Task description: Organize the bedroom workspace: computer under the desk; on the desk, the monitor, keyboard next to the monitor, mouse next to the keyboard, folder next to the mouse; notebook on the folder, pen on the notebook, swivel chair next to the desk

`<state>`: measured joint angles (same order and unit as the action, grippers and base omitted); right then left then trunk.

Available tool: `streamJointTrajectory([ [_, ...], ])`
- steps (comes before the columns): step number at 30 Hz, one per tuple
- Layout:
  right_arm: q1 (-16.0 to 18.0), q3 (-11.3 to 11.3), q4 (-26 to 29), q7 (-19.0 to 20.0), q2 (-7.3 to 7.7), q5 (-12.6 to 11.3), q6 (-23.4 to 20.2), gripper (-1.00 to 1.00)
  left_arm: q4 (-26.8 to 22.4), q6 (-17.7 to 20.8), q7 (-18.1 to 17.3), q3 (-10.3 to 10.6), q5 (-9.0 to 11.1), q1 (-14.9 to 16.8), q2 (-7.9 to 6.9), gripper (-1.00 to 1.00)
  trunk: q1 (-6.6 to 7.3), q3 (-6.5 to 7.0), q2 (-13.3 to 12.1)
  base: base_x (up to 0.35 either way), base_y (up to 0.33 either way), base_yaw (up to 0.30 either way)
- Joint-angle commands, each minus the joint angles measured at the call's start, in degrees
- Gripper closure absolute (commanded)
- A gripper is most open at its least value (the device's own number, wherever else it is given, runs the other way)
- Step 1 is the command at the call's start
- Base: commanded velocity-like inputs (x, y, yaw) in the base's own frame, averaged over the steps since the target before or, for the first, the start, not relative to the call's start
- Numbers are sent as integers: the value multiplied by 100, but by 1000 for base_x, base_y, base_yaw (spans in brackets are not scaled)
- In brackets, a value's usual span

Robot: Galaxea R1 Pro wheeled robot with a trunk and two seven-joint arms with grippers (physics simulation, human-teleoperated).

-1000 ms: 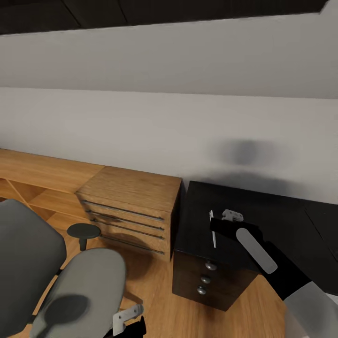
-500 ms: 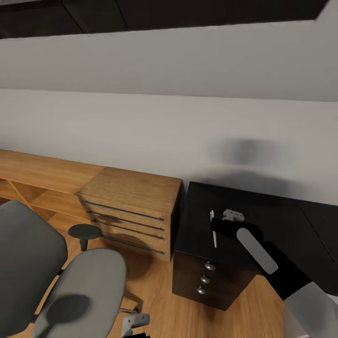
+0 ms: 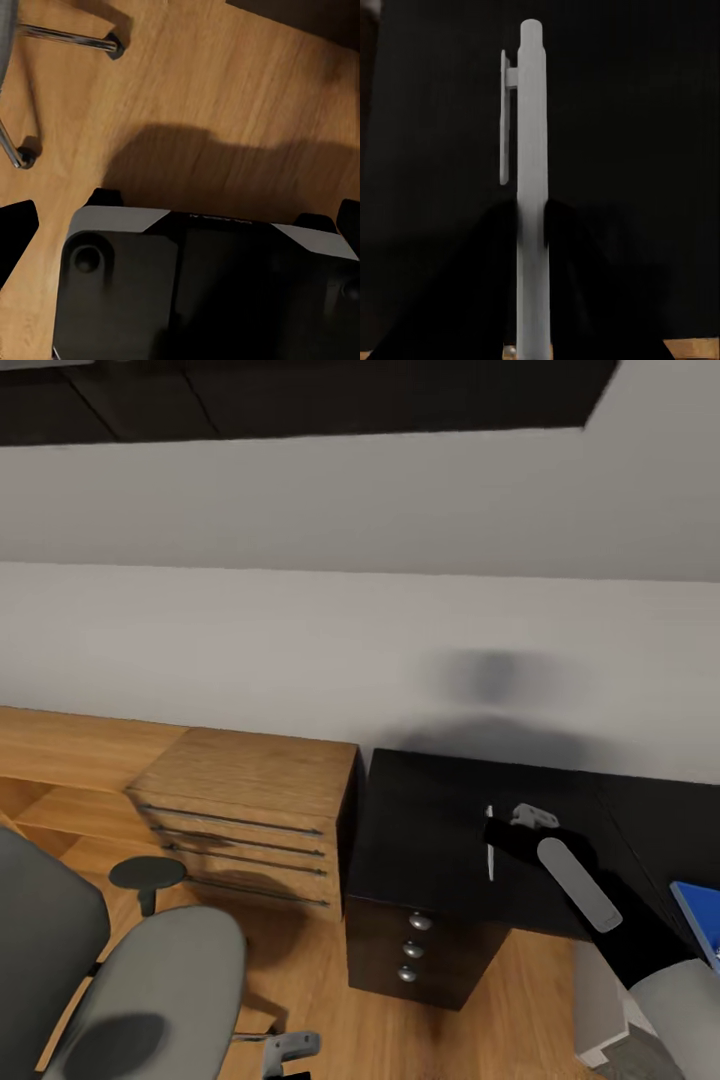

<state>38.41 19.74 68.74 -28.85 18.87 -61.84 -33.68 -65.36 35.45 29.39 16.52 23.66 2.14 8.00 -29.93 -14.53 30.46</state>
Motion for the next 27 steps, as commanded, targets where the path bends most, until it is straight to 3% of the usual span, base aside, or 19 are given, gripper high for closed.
streamJointTrajectory([
  [1,8,-33,-13,-51,19,-67,10,100,-6,2,57,7,61,4,-1,-100,20,12,-32,0,0,-269],
  [5,8,-215,-97,-56,76,-62,4,100,2,-76,57,6,60,6,-5,-100,108,96,-193,0,0,-273],
  [13,8,-627,-294,-59,168,-46,5,100,6,-203,58,9,53,10,-11,-100,108,105,-193,0,0,-287],
  [21,8,-790,-360,-60,256,-39,4,100,-29,-304,58,0,51,14,-23,-100,108,106,-193,0,0,-293],
  [23,8,-808,-407,-60,270,-39,7,100,-57,-475,58,0,51,14,-29,-100,108,106,-193,0,0,-294],
  [27,8,-885,-461,-60,282,-37,10,100,-193,-1175,58,13,44,14,-44,-100,108,106,-193,0,0,-295],
])
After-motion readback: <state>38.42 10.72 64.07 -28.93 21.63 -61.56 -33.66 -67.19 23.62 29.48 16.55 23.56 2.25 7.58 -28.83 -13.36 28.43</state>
